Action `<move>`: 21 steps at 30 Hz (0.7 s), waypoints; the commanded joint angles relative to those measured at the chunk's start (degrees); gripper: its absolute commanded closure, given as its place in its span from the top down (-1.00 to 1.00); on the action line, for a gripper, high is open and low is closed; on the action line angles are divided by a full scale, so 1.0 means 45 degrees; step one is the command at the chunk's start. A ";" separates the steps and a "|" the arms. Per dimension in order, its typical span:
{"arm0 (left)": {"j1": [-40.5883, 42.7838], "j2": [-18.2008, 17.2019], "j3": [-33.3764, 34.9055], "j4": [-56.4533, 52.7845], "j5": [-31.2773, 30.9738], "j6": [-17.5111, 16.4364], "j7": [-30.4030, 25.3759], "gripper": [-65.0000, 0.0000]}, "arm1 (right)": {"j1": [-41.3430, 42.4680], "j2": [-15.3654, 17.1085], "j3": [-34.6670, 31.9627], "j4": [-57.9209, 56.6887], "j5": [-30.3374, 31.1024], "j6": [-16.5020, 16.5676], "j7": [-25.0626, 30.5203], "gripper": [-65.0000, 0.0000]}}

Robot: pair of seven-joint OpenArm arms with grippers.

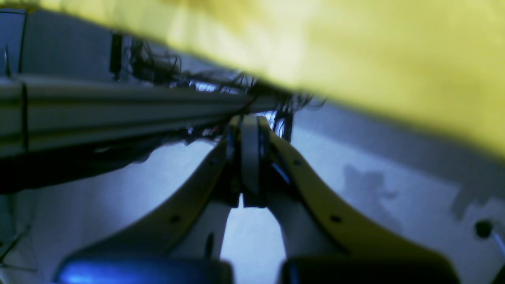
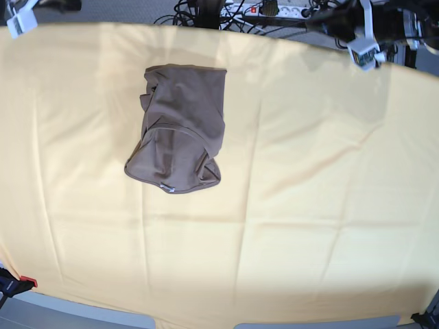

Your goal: Fold the T-shirt properly

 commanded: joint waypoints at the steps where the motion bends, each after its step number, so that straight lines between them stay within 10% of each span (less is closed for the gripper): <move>1: 0.0772 0.0117 -0.0073 0.0146 -0.0274 -0.0131 -0.0094 -1.00 | -0.0413 -0.0102 0.0087 -0.0019 0.0216 0.0003 0.0172 -1.00; 14: 0.2943 0.2215 0.3225 -0.3871 0.2992 -0.0921 -0.1787 -1.00 | -0.0461 0.0860 -0.4580 -0.7703 0.0102 0.0003 0.0172 -1.00; 21: -0.0675 0.2322 0.6659 -0.9534 0.7276 -0.0921 -0.5231 -1.00 | 0.2686 0.1656 -0.7800 -1.2609 -0.6625 0.0003 0.5207 -1.00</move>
